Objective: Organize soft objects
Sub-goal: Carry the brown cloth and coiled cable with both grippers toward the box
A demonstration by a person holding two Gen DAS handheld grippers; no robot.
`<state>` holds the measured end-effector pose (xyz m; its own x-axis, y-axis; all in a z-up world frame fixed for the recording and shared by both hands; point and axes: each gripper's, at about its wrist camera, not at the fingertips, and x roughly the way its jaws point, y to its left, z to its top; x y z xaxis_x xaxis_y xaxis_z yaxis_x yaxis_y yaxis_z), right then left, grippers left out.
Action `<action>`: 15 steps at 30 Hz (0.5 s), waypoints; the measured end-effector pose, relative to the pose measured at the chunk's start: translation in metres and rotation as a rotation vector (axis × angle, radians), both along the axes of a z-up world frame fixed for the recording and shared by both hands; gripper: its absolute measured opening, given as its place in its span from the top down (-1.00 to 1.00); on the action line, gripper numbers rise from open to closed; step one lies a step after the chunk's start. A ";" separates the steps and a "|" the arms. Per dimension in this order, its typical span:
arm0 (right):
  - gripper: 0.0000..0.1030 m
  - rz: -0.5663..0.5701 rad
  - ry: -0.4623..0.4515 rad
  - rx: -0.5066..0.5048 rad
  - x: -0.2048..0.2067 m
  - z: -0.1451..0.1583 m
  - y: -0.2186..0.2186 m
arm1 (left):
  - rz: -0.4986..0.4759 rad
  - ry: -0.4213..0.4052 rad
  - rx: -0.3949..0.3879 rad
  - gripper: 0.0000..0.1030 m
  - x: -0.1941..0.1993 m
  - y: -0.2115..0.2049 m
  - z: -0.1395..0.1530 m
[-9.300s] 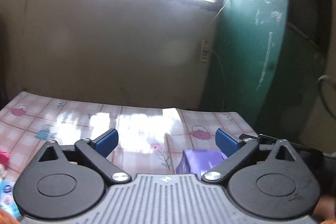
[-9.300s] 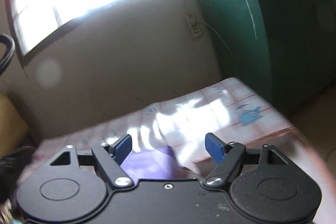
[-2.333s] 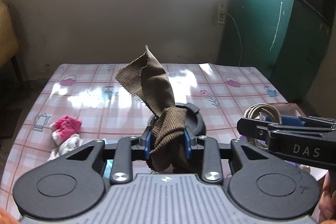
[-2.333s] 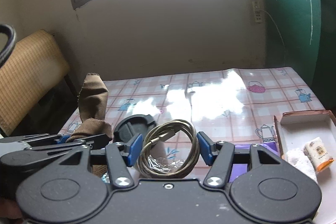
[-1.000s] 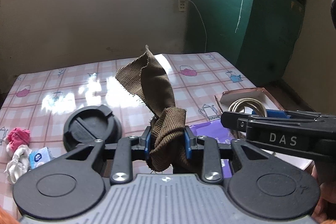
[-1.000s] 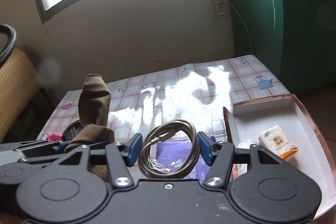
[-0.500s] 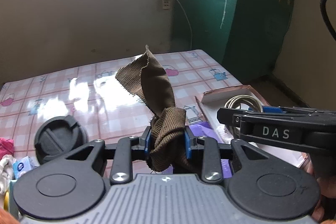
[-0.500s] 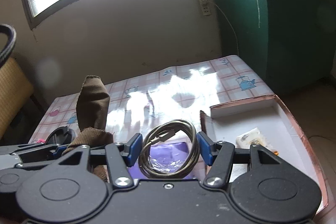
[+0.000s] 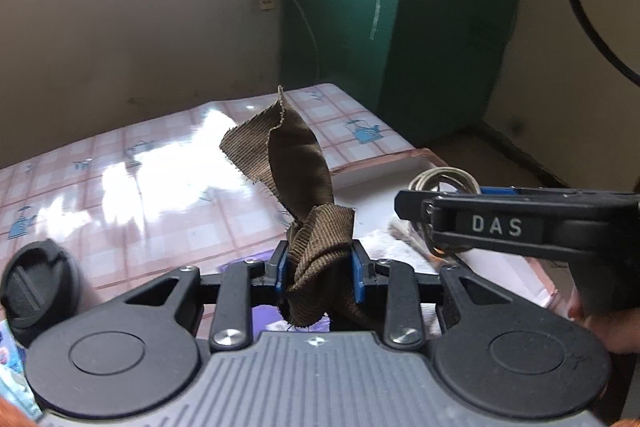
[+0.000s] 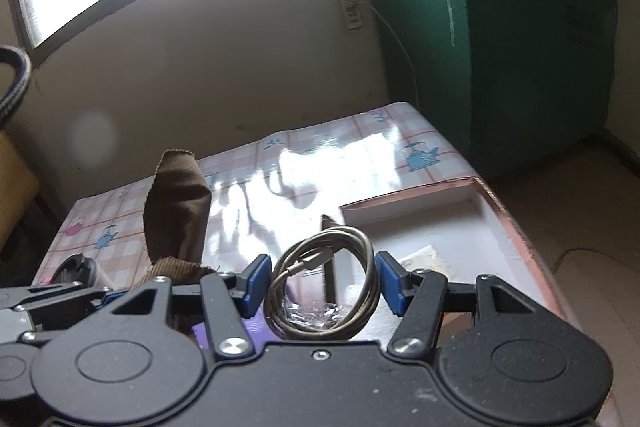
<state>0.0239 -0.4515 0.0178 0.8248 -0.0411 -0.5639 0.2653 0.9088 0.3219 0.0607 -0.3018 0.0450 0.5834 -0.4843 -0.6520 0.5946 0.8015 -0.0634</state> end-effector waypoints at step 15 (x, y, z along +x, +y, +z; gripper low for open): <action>-0.35 -0.055 0.048 0.011 0.013 -0.008 -0.065 | -0.117 0.060 -0.025 0.37 0.009 -0.051 -0.019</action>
